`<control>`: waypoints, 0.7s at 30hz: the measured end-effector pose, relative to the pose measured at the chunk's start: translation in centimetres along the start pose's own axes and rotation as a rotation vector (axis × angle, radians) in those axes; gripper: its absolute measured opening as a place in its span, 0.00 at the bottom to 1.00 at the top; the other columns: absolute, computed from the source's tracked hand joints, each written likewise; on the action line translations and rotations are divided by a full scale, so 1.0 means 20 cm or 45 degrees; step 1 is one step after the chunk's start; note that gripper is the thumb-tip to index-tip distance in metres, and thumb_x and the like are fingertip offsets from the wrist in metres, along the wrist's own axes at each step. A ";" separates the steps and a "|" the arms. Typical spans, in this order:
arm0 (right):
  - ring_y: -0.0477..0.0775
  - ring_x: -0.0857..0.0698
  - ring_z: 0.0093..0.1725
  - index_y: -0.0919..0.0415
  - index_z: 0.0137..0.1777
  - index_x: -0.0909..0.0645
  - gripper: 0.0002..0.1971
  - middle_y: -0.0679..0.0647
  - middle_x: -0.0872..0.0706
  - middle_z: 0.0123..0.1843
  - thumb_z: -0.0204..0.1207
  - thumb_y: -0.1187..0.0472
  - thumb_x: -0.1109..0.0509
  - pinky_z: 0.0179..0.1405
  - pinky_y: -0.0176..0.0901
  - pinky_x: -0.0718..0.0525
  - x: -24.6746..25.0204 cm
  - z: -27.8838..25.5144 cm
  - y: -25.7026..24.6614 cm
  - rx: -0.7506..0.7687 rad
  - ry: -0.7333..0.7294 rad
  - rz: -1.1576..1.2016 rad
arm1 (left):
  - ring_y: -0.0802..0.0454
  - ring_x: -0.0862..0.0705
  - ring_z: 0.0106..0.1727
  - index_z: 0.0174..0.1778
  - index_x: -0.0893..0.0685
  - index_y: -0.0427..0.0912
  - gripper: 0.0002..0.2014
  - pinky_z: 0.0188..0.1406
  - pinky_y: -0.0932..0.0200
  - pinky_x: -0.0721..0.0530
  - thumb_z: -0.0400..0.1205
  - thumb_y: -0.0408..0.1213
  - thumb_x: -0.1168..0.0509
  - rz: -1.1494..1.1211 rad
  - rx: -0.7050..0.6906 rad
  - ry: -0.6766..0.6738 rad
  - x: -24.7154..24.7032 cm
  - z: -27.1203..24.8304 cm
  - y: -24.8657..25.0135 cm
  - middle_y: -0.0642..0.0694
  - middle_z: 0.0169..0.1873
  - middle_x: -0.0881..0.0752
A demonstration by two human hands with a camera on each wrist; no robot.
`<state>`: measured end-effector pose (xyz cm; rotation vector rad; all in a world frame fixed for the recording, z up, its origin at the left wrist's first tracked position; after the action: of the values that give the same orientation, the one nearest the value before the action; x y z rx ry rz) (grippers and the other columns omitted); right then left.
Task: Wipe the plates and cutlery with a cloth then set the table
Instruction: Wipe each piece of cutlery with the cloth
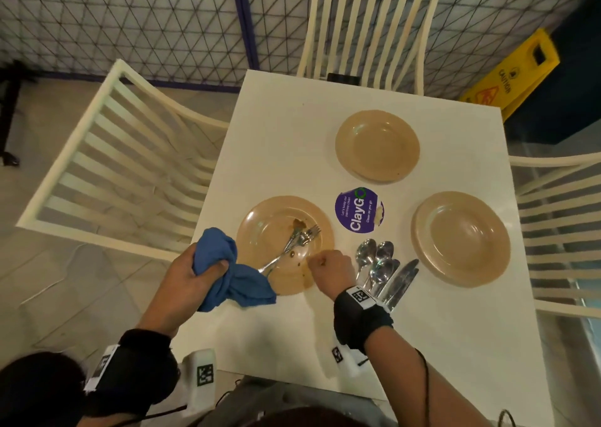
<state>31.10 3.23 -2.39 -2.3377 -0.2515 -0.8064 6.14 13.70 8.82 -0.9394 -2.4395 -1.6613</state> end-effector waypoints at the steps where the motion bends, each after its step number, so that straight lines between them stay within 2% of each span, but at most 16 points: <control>1: 0.62 0.12 0.49 0.58 0.45 0.12 0.15 0.59 0.10 0.48 0.82 0.48 0.35 0.50 0.47 0.15 -0.06 0.03 -0.04 -0.028 -0.040 0.034 | 0.64 0.10 0.43 0.53 0.15 0.50 0.08 0.43 0.65 0.17 0.84 0.31 0.30 -0.012 0.011 -0.014 0.02 0.01 -0.01 0.51 0.42 0.08; 3: 0.61 0.11 0.48 0.62 0.47 0.10 0.19 0.60 0.09 0.46 0.83 0.48 0.36 0.50 0.46 0.14 -0.14 0.08 -0.10 -0.117 -0.092 0.091 | 0.57 0.09 0.45 0.51 0.12 0.48 0.06 0.47 0.57 0.12 0.81 0.34 0.28 -0.056 0.047 -0.044 0.06 0.02 -0.03 0.48 0.41 0.07; 5: 0.57 0.10 0.42 0.63 0.42 0.11 0.21 0.58 0.09 0.38 0.83 0.48 0.38 0.48 0.40 0.13 -0.20 0.13 -0.12 -0.207 -0.134 0.124 | 0.58 0.09 0.43 0.51 0.12 0.44 0.06 0.43 0.61 0.11 0.82 0.30 0.29 -0.040 0.065 -0.076 0.10 0.01 -0.04 0.48 0.41 0.07; 7: 0.49 0.15 0.25 0.61 0.36 0.14 0.21 0.53 0.14 0.27 0.82 0.49 0.39 0.31 0.31 0.17 -0.24 0.16 -0.13 -0.304 -0.166 0.165 | 0.58 0.09 0.41 0.52 0.13 0.43 0.08 0.40 0.62 0.14 0.84 0.26 0.32 -0.017 0.077 -0.104 0.13 0.01 -0.05 0.49 0.40 0.07; 8: 0.48 0.18 0.21 0.60 0.36 0.14 0.20 0.51 0.15 0.25 0.82 0.49 0.38 0.26 0.32 0.20 -0.25 0.17 -0.13 -0.343 -0.169 0.193 | 0.57 0.08 0.41 0.52 0.13 0.43 0.08 0.39 0.62 0.13 0.84 0.25 0.33 -0.025 0.087 -0.117 0.14 0.00 -0.06 0.49 0.40 0.07; 10: 0.49 0.19 0.21 0.61 0.40 0.12 0.18 0.51 0.14 0.27 0.81 0.48 0.35 0.25 0.35 0.22 -0.26 0.19 -0.14 -0.395 -0.144 0.266 | 0.55 0.08 0.44 0.54 0.13 0.44 0.08 0.41 0.61 0.11 0.84 0.27 0.33 -0.083 0.132 -0.158 0.16 -0.01 -0.08 0.47 0.43 0.07; 12: 0.49 0.20 0.22 0.61 0.45 0.11 0.15 0.52 0.13 0.29 0.80 0.49 0.32 0.24 0.36 0.23 -0.27 0.20 -0.14 -0.440 -0.113 0.339 | 0.50 0.08 0.51 0.59 0.13 0.46 0.09 0.51 0.53 0.10 0.83 0.35 0.29 -0.139 0.175 -0.215 0.18 -0.02 -0.09 0.45 0.49 0.07; 15: 0.50 0.21 0.21 0.62 0.43 0.11 0.12 0.52 0.15 0.26 0.78 0.54 0.31 0.25 0.38 0.22 -0.29 0.22 -0.14 -0.483 -0.110 0.473 | 0.49 0.10 0.58 0.63 0.15 0.47 0.20 0.59 0.48 0.14 0.75 0.44 0.30 -0.197 0.186 -0.295 0.20 -0.04 -0.08 0.46 0.55 0.08; 18: 0.49 0.22 0.19 0.61 0.37 0.13 0.12 0.52 0.15 0.24 0.78 0.56 0.29 0.24 0.40 0.22 -0.29 0.21 -0.12 -0.524 -0.089 0.588 | 0.48 0.10 0.59 0.64 0.15 0.45 0.20 0.61 0.49 0.15 0.75 0.42 0.30 -0.244 0.192 -0.346 0.20 -0.05 -0.05 0.44 0.56 0.09; 21: 0.49 0.23 0.19 0.60 0.34 0.16 0.14 0.52 0.17 0.23 0.81 0.57 0.30 0.22 0.41 0.22 -0.26 0.19 -0.13 -0.490 -0.082 0.578 | 0.45 0.10 0.58 0.61 0.14 0.45 0.12 0.58 0.50 0.15 0.83 0.32 0.30 -0.279 0.198 -0.387 0.18 -0.06 0.00 0.41 0.54 0.09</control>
<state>27.86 7.73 -6.57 -2.6293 0.4341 -0.5893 2.88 14.40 10.60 -0.9983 -2.9183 -1.4472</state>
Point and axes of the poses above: each hand's wrist, its own z-axis towards the middle knuckle, its own x-axis out of the back of the hand, y = z × x, the point moved 6 cm from there along z, towards the middle knuckle
